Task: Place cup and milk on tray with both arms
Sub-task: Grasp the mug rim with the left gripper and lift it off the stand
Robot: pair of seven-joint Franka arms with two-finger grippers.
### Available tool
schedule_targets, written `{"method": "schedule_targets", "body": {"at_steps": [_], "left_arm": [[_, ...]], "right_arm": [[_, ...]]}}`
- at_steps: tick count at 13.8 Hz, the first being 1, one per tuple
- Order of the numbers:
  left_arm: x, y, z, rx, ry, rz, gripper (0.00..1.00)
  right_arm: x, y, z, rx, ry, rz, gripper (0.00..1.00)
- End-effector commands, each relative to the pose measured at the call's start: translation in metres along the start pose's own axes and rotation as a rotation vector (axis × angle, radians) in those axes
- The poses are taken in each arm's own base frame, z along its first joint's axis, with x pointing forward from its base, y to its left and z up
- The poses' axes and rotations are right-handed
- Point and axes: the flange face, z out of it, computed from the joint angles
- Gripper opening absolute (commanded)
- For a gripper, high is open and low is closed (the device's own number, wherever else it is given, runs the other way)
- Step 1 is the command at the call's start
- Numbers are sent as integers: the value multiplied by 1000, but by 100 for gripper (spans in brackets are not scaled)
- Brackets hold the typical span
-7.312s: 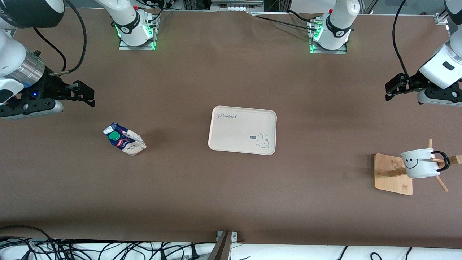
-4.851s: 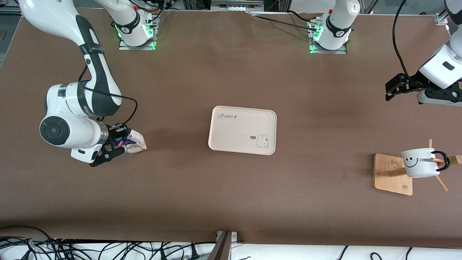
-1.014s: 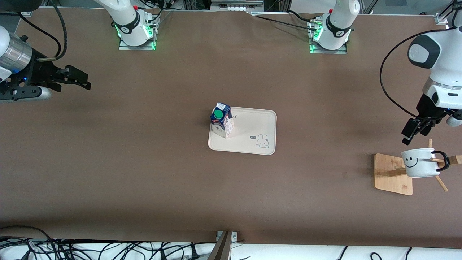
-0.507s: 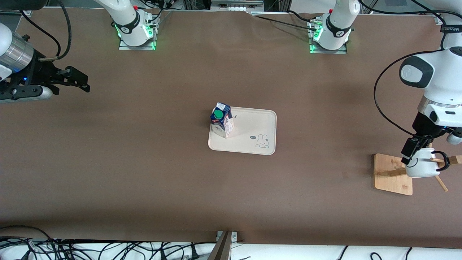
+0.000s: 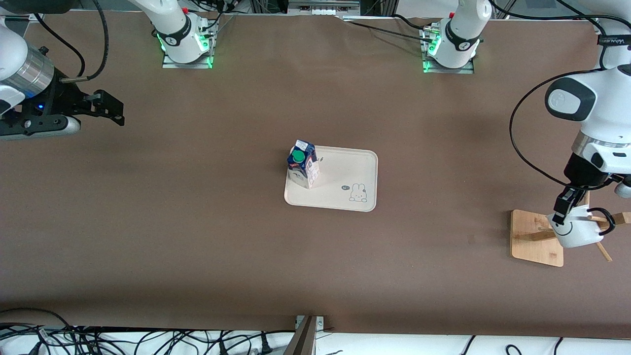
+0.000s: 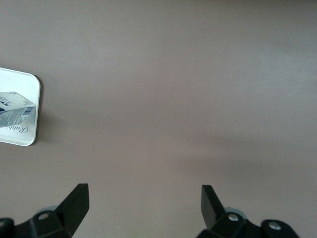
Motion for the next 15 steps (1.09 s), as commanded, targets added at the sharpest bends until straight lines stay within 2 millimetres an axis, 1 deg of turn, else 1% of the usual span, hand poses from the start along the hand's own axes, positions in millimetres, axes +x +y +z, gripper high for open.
{"method": "schedule_targets", "body": {"at_steps": [1,2,5,6,7,12,13,15], "left_arm": [[2,11,-6,-22,-12,4,2],[3,11,-9,-20,-22,4,0],[1,13,-12,-16,-59,7,0],[2,18,-18,-19,-79,10,0],[3,26,-23,-22,-106,14,0],[26,58,-46,-3,-248,83,0],[27,66,-49,-6,-265,94,0],[21,90,-59,-14,-337,131,0]], "right_arm": [[-4,1,-6,-16,12,5,100],[-3,2,-6,-16,18,6,100],[4,2,-12,-18,81,5,100],[5,1,-13,-16,92,5,100],[5,0,-13,-16,95,2,100],[7,-1,-11,-19,94,1,100],[7,-1,-10,-20,92,0,100],[7,-3,-10,-23,94,-3,100]]}}
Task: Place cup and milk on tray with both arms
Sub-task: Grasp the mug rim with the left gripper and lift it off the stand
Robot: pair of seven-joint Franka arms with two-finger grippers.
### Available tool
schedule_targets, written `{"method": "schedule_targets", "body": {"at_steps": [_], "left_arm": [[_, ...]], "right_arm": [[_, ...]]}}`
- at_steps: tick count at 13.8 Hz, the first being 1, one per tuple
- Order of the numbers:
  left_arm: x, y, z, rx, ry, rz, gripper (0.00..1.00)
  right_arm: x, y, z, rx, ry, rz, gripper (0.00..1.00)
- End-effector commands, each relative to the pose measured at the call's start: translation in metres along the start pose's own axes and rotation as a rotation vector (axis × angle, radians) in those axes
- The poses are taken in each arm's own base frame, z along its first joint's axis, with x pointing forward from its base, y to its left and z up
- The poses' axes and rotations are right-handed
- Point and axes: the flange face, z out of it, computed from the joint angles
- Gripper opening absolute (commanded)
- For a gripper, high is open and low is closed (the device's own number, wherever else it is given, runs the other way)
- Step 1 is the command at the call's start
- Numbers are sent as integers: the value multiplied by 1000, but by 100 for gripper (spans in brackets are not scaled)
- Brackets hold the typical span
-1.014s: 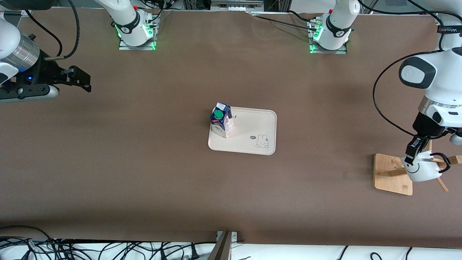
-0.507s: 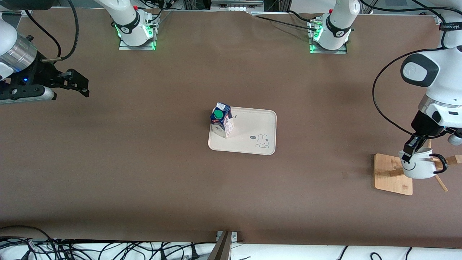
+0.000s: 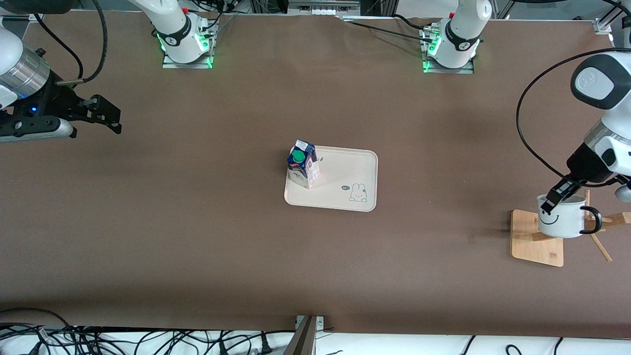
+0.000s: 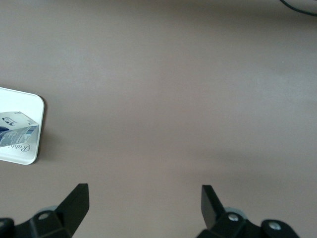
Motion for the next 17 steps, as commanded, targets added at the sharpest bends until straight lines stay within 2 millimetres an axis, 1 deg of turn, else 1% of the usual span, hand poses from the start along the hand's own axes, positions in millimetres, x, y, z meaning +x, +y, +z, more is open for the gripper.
{"method": "schedule_targets", "body": {"at_steps": [1,2,3,4,6,7,8,9,10,11,12,13,14,17], "left_arm": [[-3,38,-19,-3,-86,74,0],[-6,51,-26,-2,-130,97,0],[-15,67,-32,1,-190,125,0],[-25,84,-39,3,-247,158,0],[-44,110,-48,10,-337,211,0],[-54,125,-56,7,-365,241,0],[-65,138,-61,12,-408,272,0],[-82,152,-62,18,-454,304,0],[-98,164,-61,21,-492,343,0],[-121,181,-59,27,-541,393,0],[-138,194,-56,29,-564,428,0],[-150,203,-49,43,-579,454,0],[-159,208,-48,55,-591,473,0],[-171,211,-45,148,-582,543,0]], "right_arm": [[-1,-2,-3,-23,10,-3,100],[-1,-2,-3,-22,18,-3,100],[0,-2,-3,-22,23,-5,100],[1,-6,-3,-22,29,-11,100],[1,-10,-4,-21,34,-16,100],[4,-9,-4,-21,46,-14,100],[8,-13,-5,-19,73,-22,100],[8,-25,-6,-21,83,-44,100],[8,-32,-6,-27,84,-56,100],[7,-32,-4,-32,78,-60,100],[7,-33,-6,-32,81,-63,100],[8,-31,-6,-29,81,-64,100],[6,-31,-7,-30,76,-68,100],[5,-26,-7,-33,67,-67,100]]}}
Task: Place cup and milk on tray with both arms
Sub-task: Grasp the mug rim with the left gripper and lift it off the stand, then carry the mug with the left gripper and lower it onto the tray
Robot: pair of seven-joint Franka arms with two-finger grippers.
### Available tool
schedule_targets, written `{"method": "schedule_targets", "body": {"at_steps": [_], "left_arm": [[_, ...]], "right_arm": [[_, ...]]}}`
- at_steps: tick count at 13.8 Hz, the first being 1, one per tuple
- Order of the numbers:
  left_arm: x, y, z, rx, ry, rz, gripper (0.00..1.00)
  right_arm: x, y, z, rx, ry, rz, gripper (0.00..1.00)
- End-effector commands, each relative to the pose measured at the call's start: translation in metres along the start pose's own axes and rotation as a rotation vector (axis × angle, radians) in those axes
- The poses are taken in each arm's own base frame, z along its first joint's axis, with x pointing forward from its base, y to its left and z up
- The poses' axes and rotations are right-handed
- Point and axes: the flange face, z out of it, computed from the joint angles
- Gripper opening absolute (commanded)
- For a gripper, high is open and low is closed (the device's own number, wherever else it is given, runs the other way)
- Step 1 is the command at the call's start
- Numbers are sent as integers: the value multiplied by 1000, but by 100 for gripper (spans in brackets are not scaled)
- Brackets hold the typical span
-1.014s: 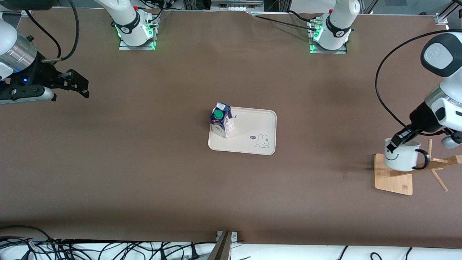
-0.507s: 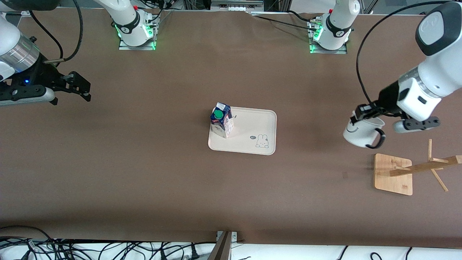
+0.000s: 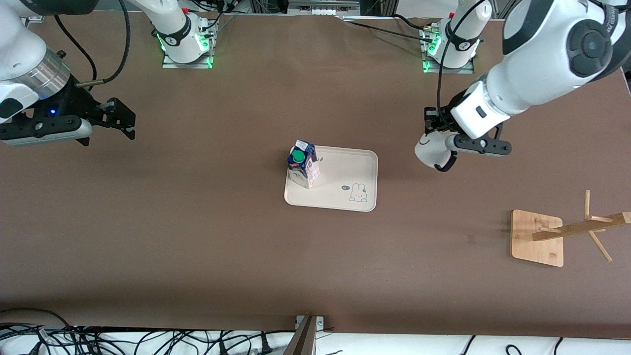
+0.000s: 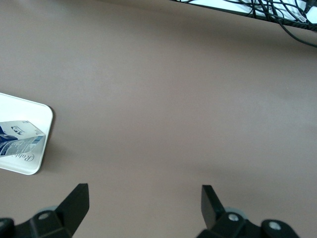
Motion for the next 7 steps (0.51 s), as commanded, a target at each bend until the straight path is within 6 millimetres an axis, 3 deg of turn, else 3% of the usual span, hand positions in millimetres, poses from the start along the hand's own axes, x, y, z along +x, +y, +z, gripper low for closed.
{"method": "schedule_targets", "body": {"at_steps": [1,4,6,7], "left_arm": [[0,4,0,58,-7,25,0],[5,34,38,96,-65,11,0],[31,33,51,79,-89,-60,0],[42,32,70,80,-121,-87,0]], "right_arm": [[-3,5,-3,-20,-5,-10,100],[-5,6,0,-21,-31,-4,100],[-3,12,8,-24,-45,12,100],[-3,14,9,-24,-46,10,100]]}}
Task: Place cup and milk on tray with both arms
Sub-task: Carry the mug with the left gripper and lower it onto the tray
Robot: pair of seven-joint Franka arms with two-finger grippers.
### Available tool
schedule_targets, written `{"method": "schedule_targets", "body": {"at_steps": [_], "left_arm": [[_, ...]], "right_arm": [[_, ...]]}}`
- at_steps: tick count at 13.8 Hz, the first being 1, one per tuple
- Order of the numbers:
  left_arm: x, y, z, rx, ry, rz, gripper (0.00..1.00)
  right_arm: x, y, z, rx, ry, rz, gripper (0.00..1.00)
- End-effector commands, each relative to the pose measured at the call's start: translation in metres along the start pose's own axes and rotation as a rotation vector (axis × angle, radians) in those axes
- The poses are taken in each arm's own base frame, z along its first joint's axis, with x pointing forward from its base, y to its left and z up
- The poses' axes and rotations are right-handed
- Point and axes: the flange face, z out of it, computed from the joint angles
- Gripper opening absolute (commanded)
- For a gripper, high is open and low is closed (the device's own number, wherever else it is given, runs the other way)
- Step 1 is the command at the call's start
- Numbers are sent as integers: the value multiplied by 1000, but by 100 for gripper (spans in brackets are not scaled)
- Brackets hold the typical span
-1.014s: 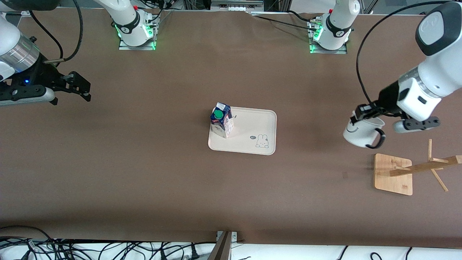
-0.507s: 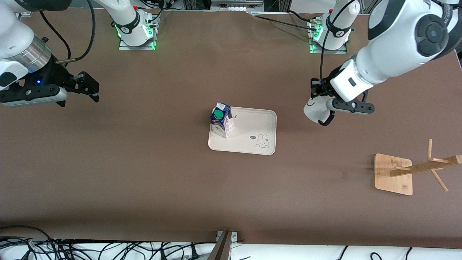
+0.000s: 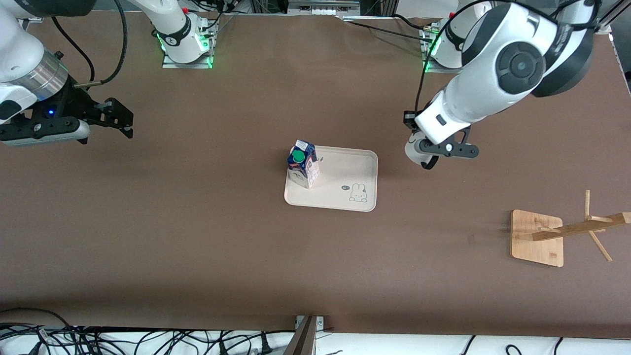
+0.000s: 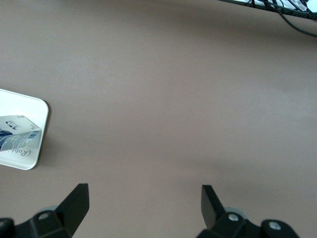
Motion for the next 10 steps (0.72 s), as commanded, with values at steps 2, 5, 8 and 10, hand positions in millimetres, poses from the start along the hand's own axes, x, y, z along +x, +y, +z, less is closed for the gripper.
{"method": "schedule_targets", "body": {"at_steps": [2,5,8,10], "left_arm": [[53,26,51,-9,-94,-117,0],[87,79,96,-2,-109,-239,0],[104,94,137,7,-128,-257,0],[104,103,170,19,-169,-263,0]], "right_arm": [[0,10,3,-21,-13,3,100],[0,10,3,-21,-13,1,100],[-1,10,3,-21,-14,3,100],[-1,10,5,-21,-17,3,100]]}}
